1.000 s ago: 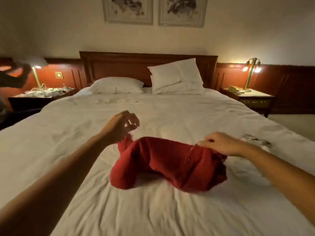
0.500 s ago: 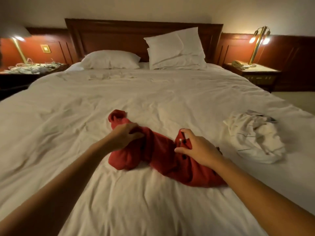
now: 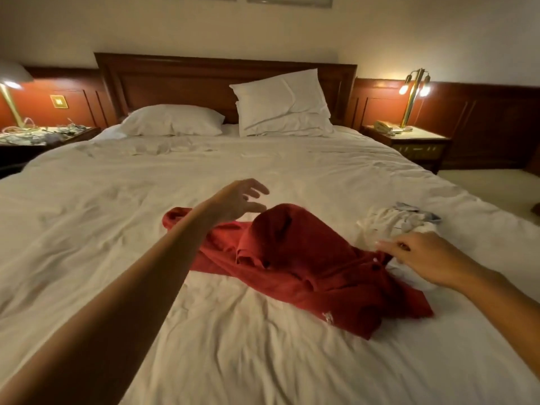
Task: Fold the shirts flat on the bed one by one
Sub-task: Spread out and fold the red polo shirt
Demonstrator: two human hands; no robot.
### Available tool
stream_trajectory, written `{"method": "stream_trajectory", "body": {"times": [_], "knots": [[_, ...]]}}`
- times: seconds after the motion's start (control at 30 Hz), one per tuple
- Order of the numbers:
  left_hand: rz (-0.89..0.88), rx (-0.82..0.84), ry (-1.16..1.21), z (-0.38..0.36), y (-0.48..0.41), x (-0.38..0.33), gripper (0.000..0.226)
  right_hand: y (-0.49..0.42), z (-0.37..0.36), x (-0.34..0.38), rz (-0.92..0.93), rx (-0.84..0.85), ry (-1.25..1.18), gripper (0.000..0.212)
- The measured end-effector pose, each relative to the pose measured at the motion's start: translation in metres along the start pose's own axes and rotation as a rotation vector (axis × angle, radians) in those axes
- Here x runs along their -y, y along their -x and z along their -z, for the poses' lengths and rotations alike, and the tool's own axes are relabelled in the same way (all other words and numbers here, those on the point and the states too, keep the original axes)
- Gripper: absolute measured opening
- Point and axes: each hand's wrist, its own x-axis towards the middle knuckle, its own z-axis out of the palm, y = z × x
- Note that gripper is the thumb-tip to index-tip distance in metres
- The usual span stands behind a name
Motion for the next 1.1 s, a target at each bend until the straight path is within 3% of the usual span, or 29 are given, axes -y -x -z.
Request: {"method": "stream_trajectory", "body": {"times": [0.1,0.17,0.27,0.4,0.47,0.53,0.57,0.63,0.7,0.73,0.83,0.9,0.97,1.03,1.1], "knots": [[0.182,0.086,-0.233,-0.035,0.010,0.048,0.038,0.003,-0.013,0.017,0.000,-0.100,0.257,0.071],[0.194,0.186,-0.306,-0.048,0.022,0.079,0.052,-0.002,-0.030,0.036,0.089,-0.121,0.173,0.055],[0.123,0.301,-0.338,-0.054,0.036,0.104,0.071,-0.017,-0.059,0.063,0.242,0.007,-0.009,0.033],[0.138,0.324,-0.289,-0.047,0.030,0.110,0.090,-0.049,-0.098,0.089,0.378,0.125,-0.081,0.065],[0.165,0.435,-0.249,-0.039,0.021,0.113,0.100,-0.066,-0.116,0.100,0.426,0.166,-0.053,0.079],[0.198,0.525,-0.359,-0.032,0.011,0.117,0.109,-0.080,-0.131,0.107,0.488,0.221,0.041,0.085],[0.206,0.535,-0.392,-0.029,0.006,0.119,0.110,-0.086,-0.137,0.108,0.528,0.228,0.089,0.080],[0.207,0.534,-0.353,-0.027,-0.001,0.126,0.108,-0.094,-0.138,0.108,0.592,0.187,0.020,0.045],[0.192,0.546,-0.354,-0.028,-0.006,0.131,0.106,-0.099,-0.131,0.101,0.502,0.075,-0.271,0.017],[0.186,0.534,-0.376,-0.030,-0.009,0.132,0.104,-0.103,-0.127,0.093,0.419,-0.024,-0.384,0.017],[0.125,0.354,-0.425,-0.044,-0.022,0.130,0.094,-0.113,-0.112,0.063,0.182,-0.305,-0.388,0.011],[0.044,0.193,-0.472,-0.060,-0.034,0.127,0.077,-0.120,-0.106,0.041,-0.031,-0.244,-0.310,0.020],[-0.009,0.078,-0.472,-0.076,-0.045,0.122,0.047,-0.119,-0.104,0.025,-0.234,-0.059,-0.269,0.037],[0.043,0.094,-0.388,-0.084,-0.054,0.117,0.035,-0.112,-0.106,0.017,-0.298,0.033,-0.175,0.043],[0.129,0.161,-0.330,-0.084,-0.056,0.113,0.039,-0.107,-0.109,0.019,-0.253,-0.059,-0.058,0.037]]}}
